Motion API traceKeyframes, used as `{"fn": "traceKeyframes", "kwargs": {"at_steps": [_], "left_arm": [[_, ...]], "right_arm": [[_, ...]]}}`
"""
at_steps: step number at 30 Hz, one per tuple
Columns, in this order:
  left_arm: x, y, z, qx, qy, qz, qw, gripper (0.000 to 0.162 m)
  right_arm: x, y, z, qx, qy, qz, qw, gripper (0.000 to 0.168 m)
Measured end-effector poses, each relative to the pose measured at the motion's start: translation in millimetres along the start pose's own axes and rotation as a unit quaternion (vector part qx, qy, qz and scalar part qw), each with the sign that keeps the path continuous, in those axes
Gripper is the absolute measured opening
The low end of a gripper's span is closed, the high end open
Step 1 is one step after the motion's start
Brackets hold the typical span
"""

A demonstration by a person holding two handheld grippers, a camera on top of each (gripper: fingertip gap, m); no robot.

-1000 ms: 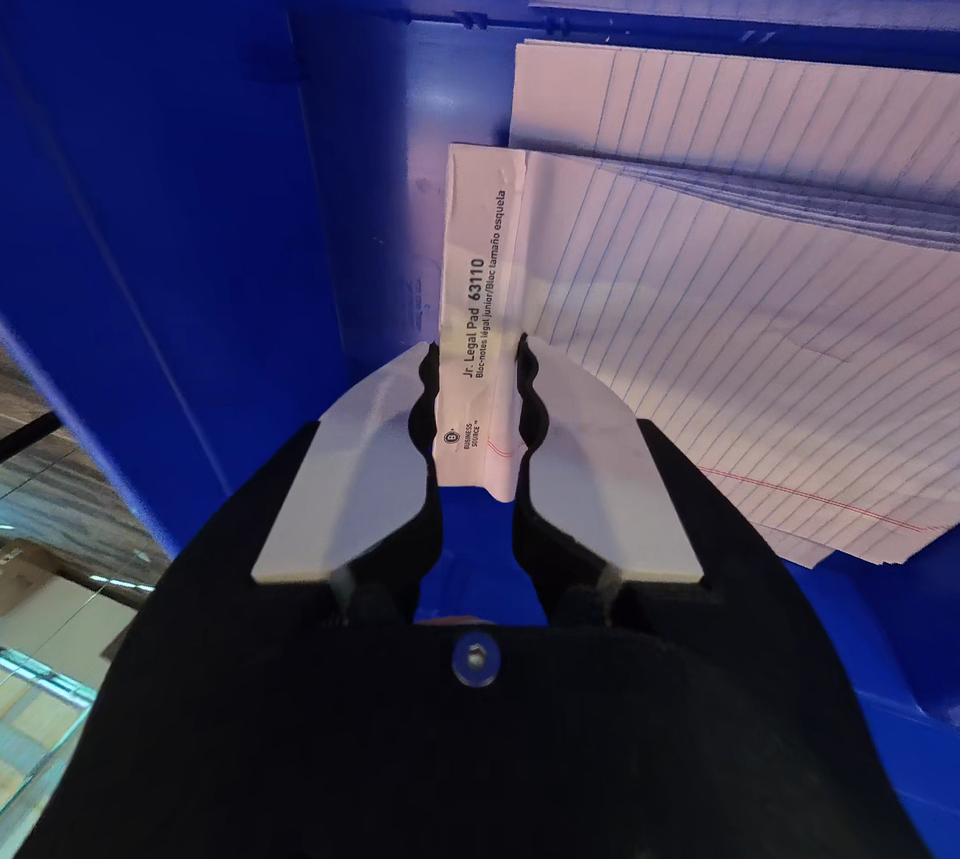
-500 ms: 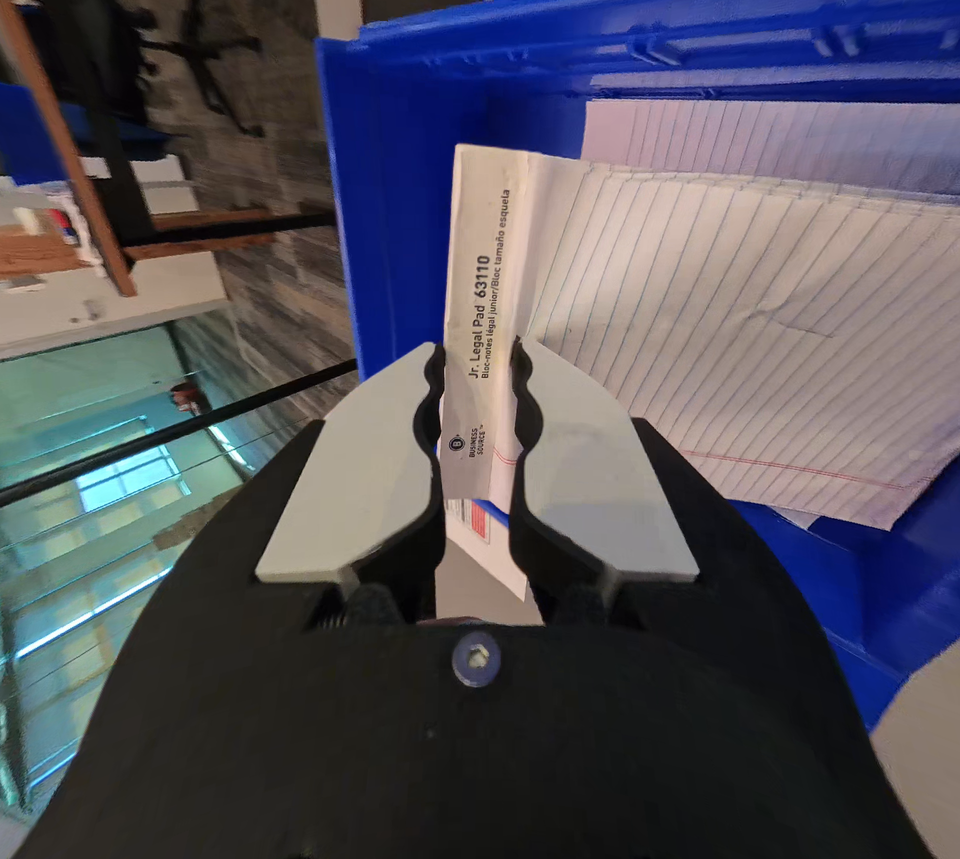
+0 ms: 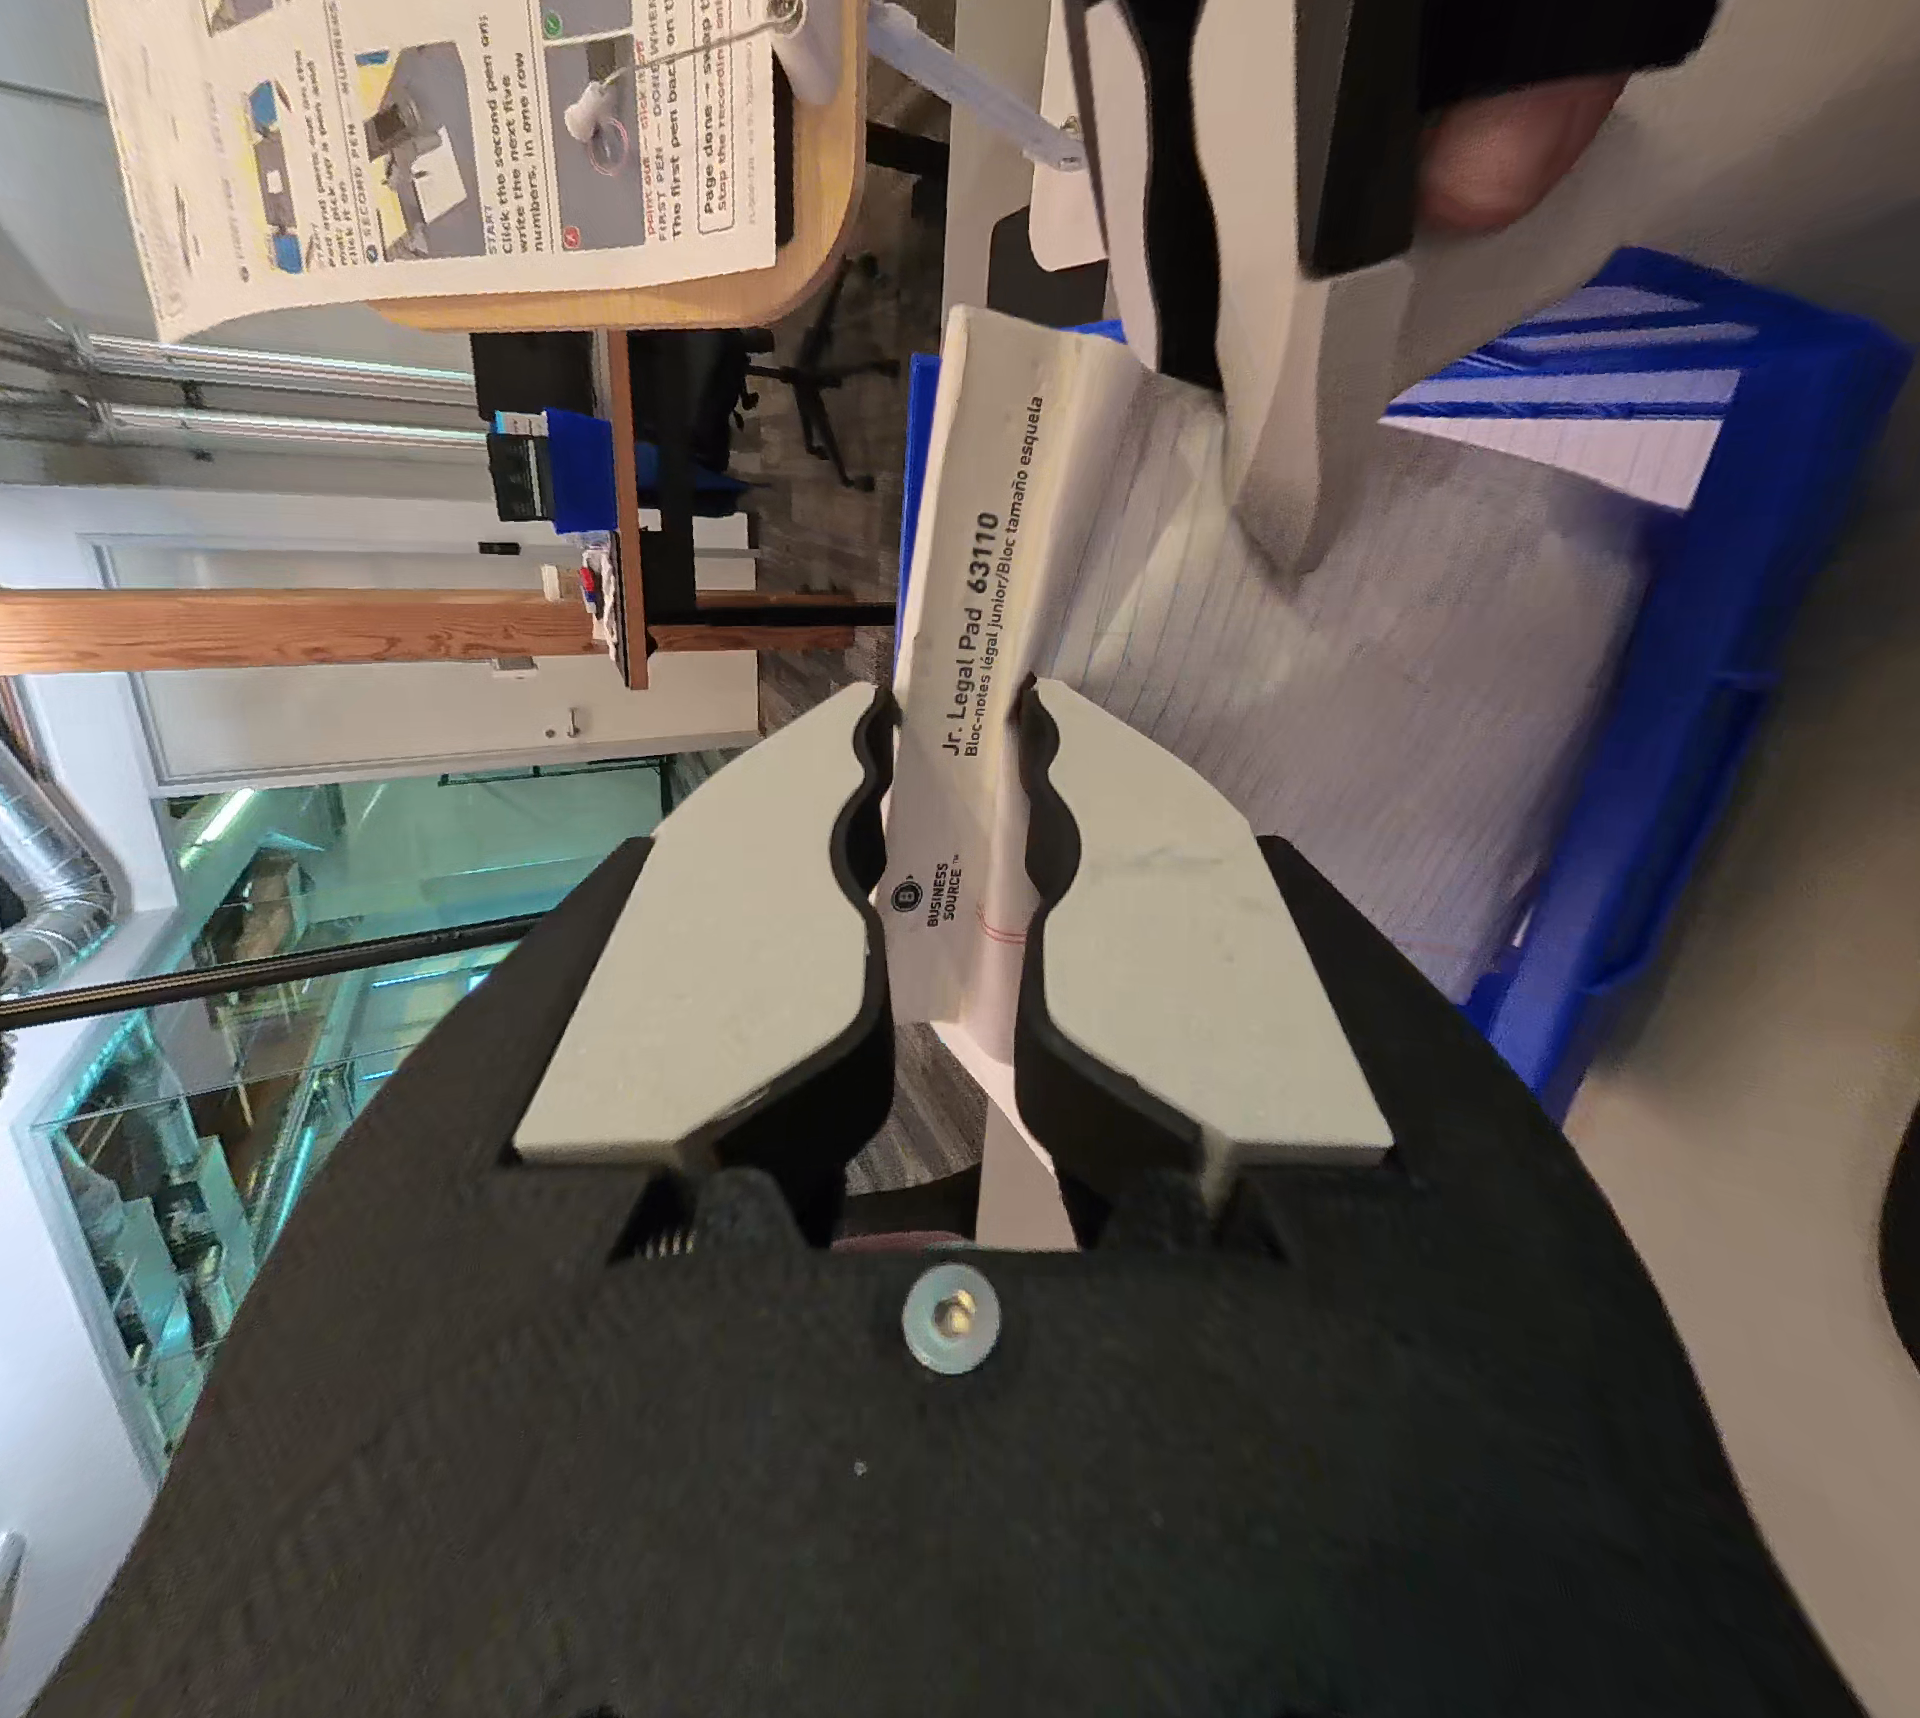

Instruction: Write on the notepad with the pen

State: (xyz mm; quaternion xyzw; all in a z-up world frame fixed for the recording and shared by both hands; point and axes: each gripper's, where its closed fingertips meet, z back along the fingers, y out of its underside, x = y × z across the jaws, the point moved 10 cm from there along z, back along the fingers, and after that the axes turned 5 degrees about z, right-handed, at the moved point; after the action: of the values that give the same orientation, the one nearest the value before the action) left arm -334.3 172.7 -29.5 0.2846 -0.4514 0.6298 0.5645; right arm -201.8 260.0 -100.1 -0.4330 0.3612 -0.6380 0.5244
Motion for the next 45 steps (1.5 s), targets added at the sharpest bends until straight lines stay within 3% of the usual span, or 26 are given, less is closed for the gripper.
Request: {"fn": "traceKeyframes", "kwargs": {"at_steps": [3, 9, 12, 13, 18, 22, 25, 29, 30, 33, 34, 37, 39, 41, 43, 45], "left_arm": [[0, -5, 7, -0.022, -0.006, -0.003, 1.000, 0.023], [22, -25, 36, -0.094, 0.005, -0.012, 0.995, 0.029], [36, -52, 59, -0.125, 0.085, 0.007, 0.988, 0.036], [40, -62, 67, -0.131, 0.077, -0.005, 0.988, 0.042], [44, -101, 85, -0.189, 0.116, 0.031, 0.975, 0.038], [11, -115, 54, -0.198, 0.180, 0.072, 0.961, 0.036], [-32, -121, 14, -0.189, 0.250, 0.105, 0.944, 0.036], [-90, -116, -34, -0.138, 0.327, 0.103, 0.929, 0.034], [-99, -115, -41, -0.134, 0.345, 0.109, 0.923, 0.032], [-123, -108, -63, -0.078, 0.386, 0.101, 0.914, 0.032], [-128, -107, -66, -0.059, 0.388, 0.098, 0.914, 0.033], [-139, -105, -68, -0.037, 0.404, 0.079, 0.911, 0.037], [-146, -105, -69, -0.028, 0.424, 0.076, 0.902, 0.042], [-153, -104, -70, -0.007, 0.449, 0.067, 0.891, 0.038], [-156, -107, -67, -0.015, 0.461, 0.069, 0.885, 0.037], [-153, -109, -66, -0.024, 0.445, 0.082, 0.891, 0.042]], "right_arm": [[9, -3, 2, -0.010, 0.002, 0.035, 0.999, 0.005], [43, -10, 41, -0.060, 0.054, 0.146, 0.986, 0.004], [70, -17, 73, -0.071, 0.052, 0.173, 0.981, 0.004], [79, -18, 86, -0.071, 0.051, 0.168, 0.982, 0.004], [97, -3, 158, -0.044, 0.006, 0.068, 0.997, 0.004], [73, 52, 183, 0.032, -0.051, -0.069, 0.996, 0.004], [53, 99, 173, 0.098, -0.085, -0.158, 0.979, 0.004], [27, 134, 159, 0.154, -0.078, -0.212, 0.962, 0.006], [21, 137, 157, 0.163, -0.055, -0.211, 0.962, 0.010], [11, 142, 157, 0.190, -0.002, -0.176, 0.966, 0.055], [10, 141, 159, 0.179, 0.003, -0.170, 0.969, 0.062], [8, 142, 167, 0.182, 0.029, -0.136, 0.973, 0.071], [11, 142, 170, 0.192, 0.031, -0.118, 0.974, 0.065], [11, 142, 170, 0.214, 0.049, -0.095, 0.971, 0.077], [13, 140, 168, 0.200, 0.042, -0.080, 0.976, 0.065], [14, 142, 164, 0.205, 0.051, -0.068, 0.975, 0.065]]}}
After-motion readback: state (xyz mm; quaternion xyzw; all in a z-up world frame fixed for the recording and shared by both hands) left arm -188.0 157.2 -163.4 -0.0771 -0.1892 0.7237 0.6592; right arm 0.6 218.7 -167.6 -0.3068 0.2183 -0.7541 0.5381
